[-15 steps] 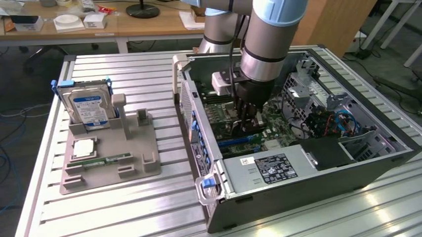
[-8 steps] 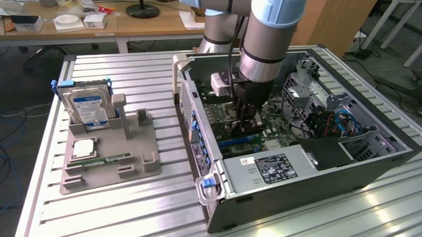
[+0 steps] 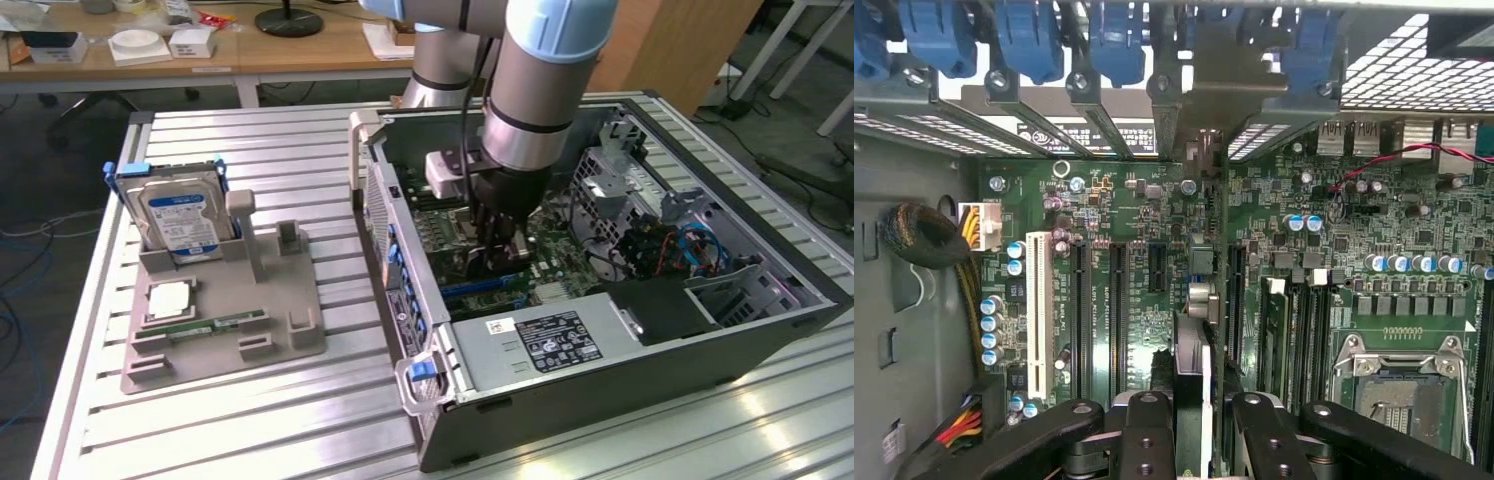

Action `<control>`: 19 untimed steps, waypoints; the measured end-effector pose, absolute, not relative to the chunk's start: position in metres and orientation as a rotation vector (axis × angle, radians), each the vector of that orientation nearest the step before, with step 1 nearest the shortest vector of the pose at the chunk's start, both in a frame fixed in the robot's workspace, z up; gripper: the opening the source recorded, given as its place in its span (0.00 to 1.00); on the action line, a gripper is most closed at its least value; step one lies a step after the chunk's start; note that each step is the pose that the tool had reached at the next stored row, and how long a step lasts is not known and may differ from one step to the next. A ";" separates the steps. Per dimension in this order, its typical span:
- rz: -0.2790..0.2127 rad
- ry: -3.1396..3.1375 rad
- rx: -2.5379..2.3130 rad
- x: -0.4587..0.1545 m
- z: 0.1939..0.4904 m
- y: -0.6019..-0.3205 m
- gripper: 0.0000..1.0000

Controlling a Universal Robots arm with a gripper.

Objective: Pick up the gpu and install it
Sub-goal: 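Insert the gpu into the slot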

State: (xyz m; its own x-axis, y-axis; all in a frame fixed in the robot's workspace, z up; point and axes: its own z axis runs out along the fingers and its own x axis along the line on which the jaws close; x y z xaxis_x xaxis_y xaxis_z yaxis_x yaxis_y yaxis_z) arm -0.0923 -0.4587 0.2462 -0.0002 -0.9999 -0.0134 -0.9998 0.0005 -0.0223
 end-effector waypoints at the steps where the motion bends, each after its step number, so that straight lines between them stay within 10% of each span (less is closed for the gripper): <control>1: -0.010 2.204 -2.203 -0.093 0.246 -0.459 0.27; 19: -0.010 2.203 -2.203 -0.093 0.239 -0.458 0.27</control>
State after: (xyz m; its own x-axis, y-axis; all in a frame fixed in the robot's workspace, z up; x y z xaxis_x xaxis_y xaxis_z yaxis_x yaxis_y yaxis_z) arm -0.0934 -0.4580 0.2391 0.0003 -0.9999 -0.0136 -0.9997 0.0000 -0.0230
